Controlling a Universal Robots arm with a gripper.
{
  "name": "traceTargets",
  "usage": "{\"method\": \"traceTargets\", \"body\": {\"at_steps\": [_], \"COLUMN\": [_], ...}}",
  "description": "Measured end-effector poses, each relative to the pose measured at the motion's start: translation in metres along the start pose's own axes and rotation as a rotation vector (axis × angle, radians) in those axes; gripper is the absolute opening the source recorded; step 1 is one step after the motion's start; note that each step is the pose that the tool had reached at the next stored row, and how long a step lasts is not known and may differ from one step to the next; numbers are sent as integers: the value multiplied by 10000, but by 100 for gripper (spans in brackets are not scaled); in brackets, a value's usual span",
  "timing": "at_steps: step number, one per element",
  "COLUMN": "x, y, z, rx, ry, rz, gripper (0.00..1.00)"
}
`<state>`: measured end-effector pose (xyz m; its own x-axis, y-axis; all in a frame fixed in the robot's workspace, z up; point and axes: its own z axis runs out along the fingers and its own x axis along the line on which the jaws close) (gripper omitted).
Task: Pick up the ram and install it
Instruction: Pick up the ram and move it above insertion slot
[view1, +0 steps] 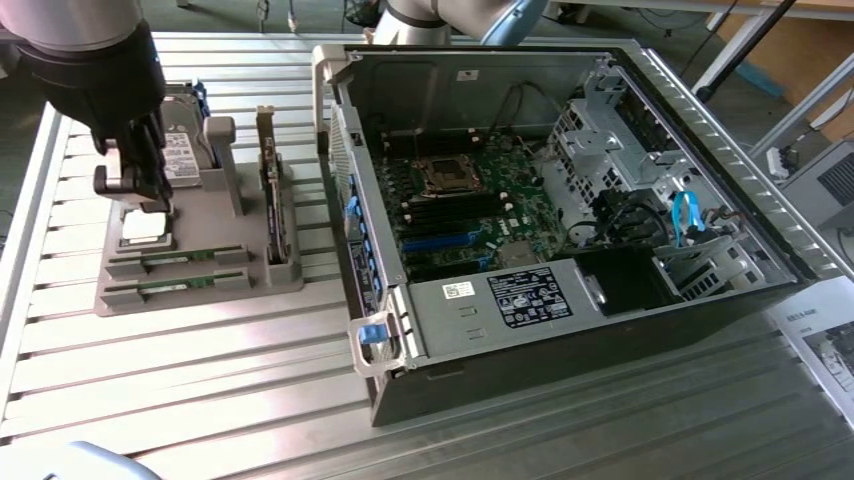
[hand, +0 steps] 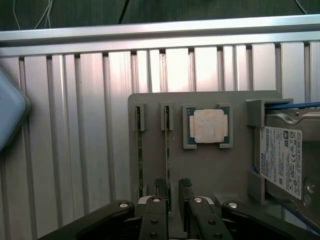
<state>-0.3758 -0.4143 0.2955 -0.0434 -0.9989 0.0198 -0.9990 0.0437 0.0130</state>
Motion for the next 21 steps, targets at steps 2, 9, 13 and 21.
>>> {"method": "traceTargets", "body": {"at_steps": [2,9,13,21], "x": [-1,-3,-4,-5], "y": [-1,-2,-2,-4], "z": [31,135,184,276], "rx": [0,0,0,0], "ry": [0,0,1,0], "rz": [0,0,0,0], "gripper": [24,24,24,24]}}
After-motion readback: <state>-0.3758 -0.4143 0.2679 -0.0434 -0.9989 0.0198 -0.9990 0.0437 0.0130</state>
